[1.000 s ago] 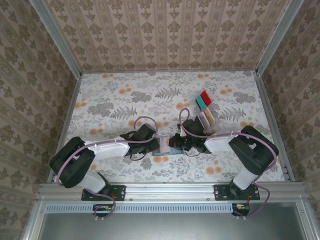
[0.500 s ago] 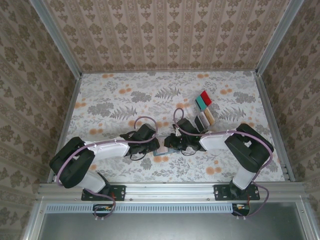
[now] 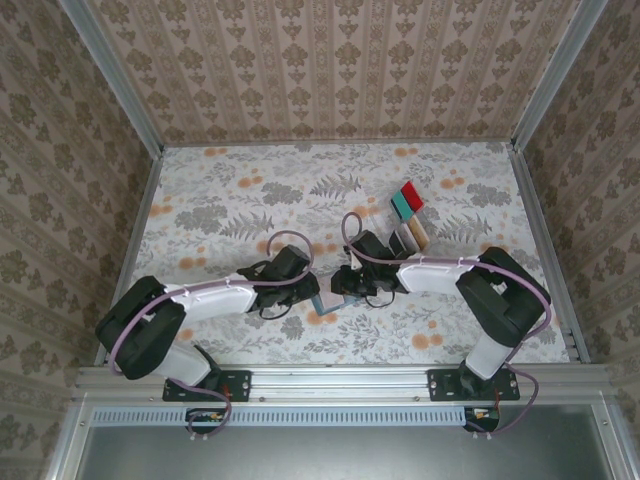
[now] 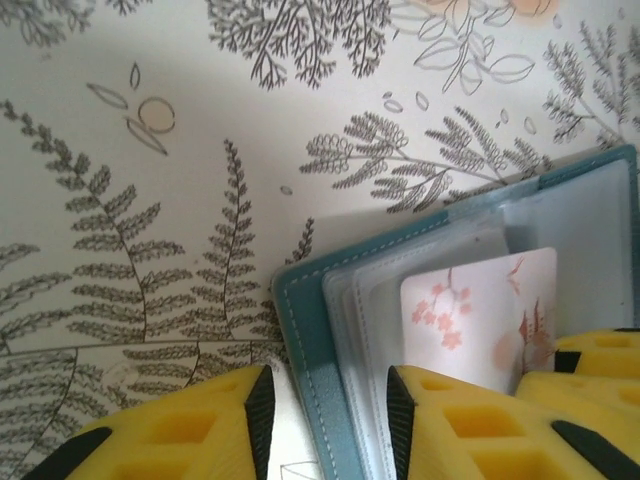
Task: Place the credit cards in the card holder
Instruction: Insert the credit card into the card slot.
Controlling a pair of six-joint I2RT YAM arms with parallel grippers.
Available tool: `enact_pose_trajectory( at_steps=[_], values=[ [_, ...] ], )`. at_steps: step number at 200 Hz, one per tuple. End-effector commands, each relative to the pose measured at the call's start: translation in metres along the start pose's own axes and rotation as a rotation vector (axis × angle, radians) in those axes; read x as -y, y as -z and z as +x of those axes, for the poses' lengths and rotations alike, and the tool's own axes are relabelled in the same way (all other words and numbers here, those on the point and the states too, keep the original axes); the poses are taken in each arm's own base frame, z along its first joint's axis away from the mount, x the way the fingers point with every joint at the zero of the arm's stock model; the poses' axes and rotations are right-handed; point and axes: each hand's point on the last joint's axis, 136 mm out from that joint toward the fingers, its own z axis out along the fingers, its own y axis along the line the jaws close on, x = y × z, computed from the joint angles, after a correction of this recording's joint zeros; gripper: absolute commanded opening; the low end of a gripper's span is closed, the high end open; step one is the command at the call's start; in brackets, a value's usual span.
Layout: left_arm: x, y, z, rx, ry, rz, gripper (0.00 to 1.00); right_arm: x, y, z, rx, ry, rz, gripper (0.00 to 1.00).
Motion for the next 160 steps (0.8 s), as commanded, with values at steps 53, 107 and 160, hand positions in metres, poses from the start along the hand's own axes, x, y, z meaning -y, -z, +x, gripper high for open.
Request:
enact_pose_trajectory(
  at_steps=[53,107,160],
  values=[
    [0.007,-0.005,-0.01,0.002,0.018,0.048,0.31,-0.009,-0.005,0.005,-0.097,0.108,-0.019,0.25],
    [0.012,-0.015,-0.011,-0.021,0.004,0.053,0.28,-0.024,-0.01,0.002,-0.125,0.186,-0.072,0.21],
    [0.013,-0.013,-0.012,-0.01,0.004,0.059,0.3,-0.02,-0.009,-0.003,-0.113,0.187,-0.037,0.22]
  ],
)
